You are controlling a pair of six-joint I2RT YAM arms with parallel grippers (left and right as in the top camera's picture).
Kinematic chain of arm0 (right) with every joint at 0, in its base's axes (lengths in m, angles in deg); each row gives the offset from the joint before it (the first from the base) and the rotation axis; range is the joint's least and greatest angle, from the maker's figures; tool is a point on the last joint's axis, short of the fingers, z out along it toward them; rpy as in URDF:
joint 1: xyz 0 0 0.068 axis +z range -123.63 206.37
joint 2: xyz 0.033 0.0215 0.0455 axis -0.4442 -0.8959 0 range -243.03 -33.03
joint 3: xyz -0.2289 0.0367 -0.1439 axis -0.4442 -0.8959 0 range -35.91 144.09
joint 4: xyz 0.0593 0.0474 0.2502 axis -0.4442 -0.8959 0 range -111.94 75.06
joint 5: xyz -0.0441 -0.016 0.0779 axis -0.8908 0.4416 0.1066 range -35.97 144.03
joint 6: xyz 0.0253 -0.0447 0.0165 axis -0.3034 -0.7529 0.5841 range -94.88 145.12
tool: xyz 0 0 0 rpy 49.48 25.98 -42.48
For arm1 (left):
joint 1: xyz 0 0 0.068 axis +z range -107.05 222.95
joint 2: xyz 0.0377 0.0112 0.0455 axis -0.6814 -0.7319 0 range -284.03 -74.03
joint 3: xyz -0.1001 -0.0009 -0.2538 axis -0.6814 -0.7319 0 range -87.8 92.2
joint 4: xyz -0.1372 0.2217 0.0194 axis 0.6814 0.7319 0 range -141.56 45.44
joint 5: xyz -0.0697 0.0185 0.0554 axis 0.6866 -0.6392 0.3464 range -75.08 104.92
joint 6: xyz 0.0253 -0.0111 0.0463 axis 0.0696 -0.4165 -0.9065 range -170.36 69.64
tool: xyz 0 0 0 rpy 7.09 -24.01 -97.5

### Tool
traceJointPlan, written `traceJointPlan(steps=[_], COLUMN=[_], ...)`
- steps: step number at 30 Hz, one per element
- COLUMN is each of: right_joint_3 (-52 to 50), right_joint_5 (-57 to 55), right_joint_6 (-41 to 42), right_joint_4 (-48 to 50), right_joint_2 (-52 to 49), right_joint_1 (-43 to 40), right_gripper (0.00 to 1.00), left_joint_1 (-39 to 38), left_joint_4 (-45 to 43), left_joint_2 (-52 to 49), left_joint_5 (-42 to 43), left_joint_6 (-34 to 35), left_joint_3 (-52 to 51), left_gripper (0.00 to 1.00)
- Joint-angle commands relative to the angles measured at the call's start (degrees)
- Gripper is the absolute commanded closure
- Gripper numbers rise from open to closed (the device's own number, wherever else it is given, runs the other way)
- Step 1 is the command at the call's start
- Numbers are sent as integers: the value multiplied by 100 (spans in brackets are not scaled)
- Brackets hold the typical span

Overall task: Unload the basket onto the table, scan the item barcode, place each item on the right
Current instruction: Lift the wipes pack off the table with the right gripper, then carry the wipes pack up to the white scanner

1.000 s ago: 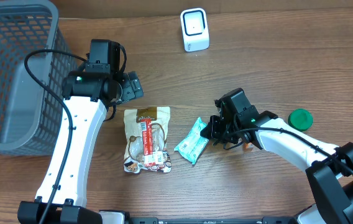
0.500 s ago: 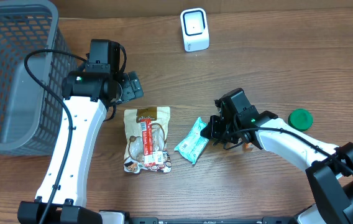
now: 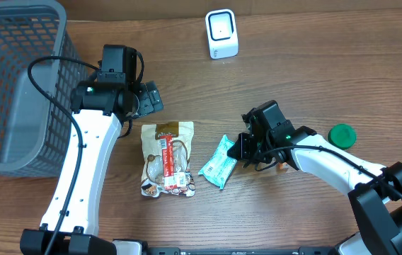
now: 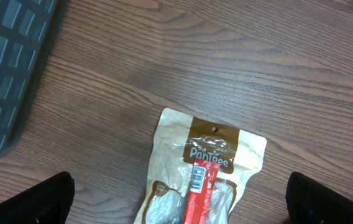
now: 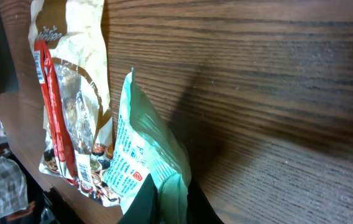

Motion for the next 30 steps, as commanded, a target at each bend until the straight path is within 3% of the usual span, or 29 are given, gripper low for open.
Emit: traceJointPlan(steps=[1, 8, 15, 19, 24, 30], right_joint_3=[188, 1207, 3407, 4682, 5810, 5921], right_joint_5=[140, -354, -1641, -2498, -3578, -3657], right_joint_6=[-247, -846, -2037, -2702, -3401, -4815], right_joint_4=[109, -953, -3060, -3740, -3718, -2800], right_joint_2=[149, 151, 149, 149, 149, 17], right_joint_1=[-50, -118, -125, -122, -122, -122], right_gripper=[96, 96, 96, 96, 96, 96], left_joint_1=[2, 4, 2, 4, 2, 2], left_joint_4=[11, 11, 11, 11, 11, 11], left_joint_2=[28, 28, 28, 28, 28, 28], left_joint_5=[-94, -94, -92, -94, -94, -94], left_joint_6=[-105, -105, -105, -105, -105, -105], left_joint_3=[48, 48, 48, 48, 48, 48], left_gripper=[0, 0, 0, 0, 0, 0])
